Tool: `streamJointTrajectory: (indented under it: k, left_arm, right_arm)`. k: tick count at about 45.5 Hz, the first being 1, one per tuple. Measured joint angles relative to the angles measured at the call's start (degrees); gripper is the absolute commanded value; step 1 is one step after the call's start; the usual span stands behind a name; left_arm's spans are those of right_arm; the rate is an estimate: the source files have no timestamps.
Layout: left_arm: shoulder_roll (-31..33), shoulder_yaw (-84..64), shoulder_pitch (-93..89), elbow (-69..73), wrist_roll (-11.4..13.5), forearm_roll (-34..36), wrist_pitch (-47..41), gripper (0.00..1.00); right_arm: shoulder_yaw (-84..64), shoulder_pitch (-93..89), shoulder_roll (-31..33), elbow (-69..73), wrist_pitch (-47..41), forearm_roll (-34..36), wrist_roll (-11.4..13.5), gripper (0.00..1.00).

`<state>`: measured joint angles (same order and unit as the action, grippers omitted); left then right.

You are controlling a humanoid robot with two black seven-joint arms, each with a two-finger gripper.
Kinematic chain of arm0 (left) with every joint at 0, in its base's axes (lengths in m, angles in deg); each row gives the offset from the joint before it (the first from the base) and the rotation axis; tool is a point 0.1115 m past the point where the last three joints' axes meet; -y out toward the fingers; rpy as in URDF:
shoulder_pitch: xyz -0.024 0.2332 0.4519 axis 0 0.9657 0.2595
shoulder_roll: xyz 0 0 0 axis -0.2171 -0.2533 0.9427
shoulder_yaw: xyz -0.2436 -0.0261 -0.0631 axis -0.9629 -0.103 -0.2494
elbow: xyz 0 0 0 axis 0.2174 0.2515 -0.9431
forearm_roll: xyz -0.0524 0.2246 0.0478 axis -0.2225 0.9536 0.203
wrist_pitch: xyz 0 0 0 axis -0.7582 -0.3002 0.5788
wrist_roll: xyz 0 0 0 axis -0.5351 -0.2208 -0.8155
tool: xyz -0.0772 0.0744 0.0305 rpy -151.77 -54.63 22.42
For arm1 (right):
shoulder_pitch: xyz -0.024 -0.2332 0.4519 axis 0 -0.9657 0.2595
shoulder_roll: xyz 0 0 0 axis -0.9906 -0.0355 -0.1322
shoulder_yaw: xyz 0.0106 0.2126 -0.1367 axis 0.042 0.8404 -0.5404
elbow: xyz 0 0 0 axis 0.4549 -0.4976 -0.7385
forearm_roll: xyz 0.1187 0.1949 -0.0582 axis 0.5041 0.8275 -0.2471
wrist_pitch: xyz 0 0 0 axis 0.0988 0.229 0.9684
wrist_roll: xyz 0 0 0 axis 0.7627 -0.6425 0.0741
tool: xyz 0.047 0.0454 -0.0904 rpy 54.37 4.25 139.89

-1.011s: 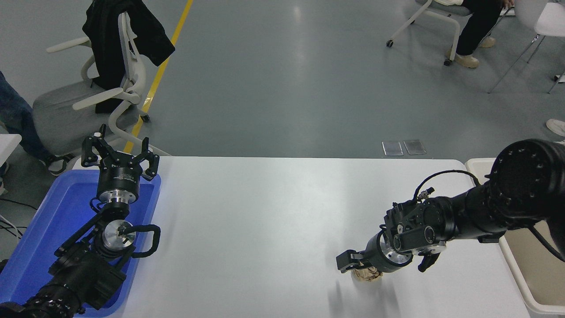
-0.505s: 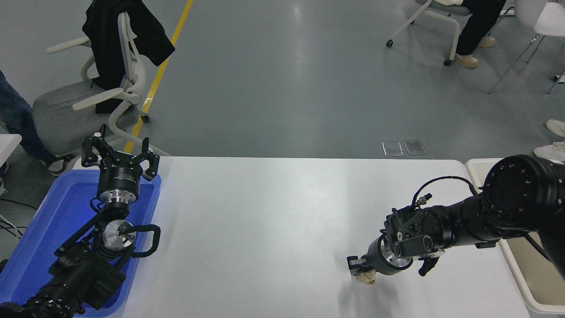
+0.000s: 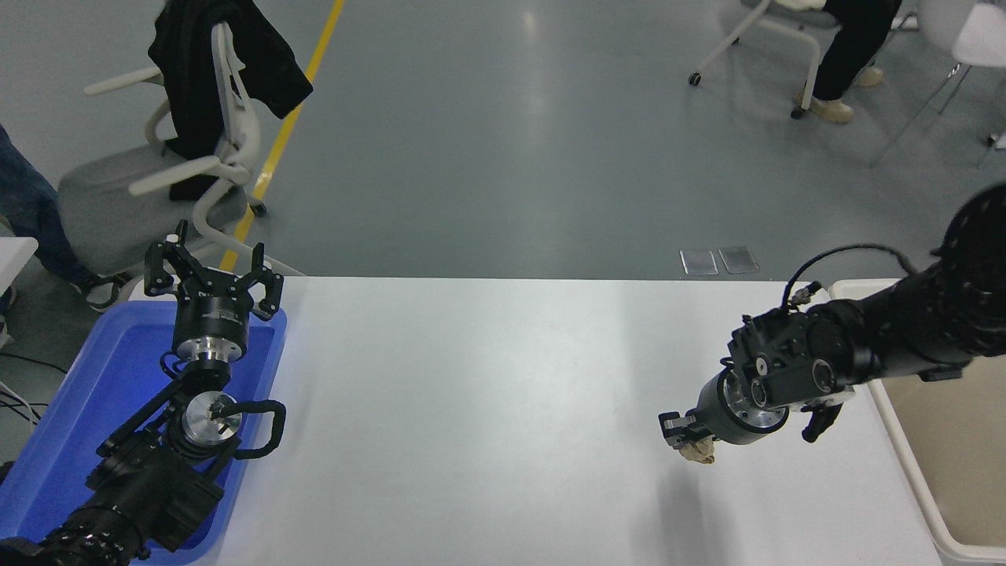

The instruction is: Pick up paper ball place in dustbin

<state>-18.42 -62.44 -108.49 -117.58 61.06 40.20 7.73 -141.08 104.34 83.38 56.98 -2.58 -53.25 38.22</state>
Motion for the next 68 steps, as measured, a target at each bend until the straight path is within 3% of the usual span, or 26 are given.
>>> streamJointTrajectory:
  k: [18,33,40,53,61,64,68]
  left_arm:
    - [0.0,-0.1,0.1,0.0,0.0,0.0,0.0,0.99]
    - [0.0,0.0,0.0,0.0,0.0,0.0,0.0,0.99]
    - [0.0,0.0,0.0,0.0,0.0,-0.1,0.0,0.99]
    - [0.0,0.0,0.0,0.0,0.0,-0.1,0.0,0.99]
    - [0.0,0.0,0.0,0.0,0.0,-0.1,0.0,0.99]
    - [0.0,0.0,0.0,0.0,0.0,-0.1,0.0,0.99]
    - [0.0,0.0,0.0,0.0,0.0,-0.1,0.0,0.99]
  right_arm:
    - [-5.1,31.1,2.7,8.3,-17.2,0.1,0.0,0.00]
    - [-9.1,36.6,4.2,8.5,-20.7,-3.4,0.3,0.00]
    - [-12.8,34.2,9.7,5.3,-20.4,-9.6,0.3,0.00]
    - [-13.4,19.1,28.1,-12.7,-19.8,-24.3,0.0,0.00]
    - [-1.2,-2.5,37.2,-29.5,-16.2,-28.1,-0.9,0.00]
    - [6.3,-12.3,38.9,-36.1,-14.2,-28.8,-1.2,0.00]
    - [18.2,-12.0,39.1,-45.2,-11.3,-29.5,-1.5,0.00]
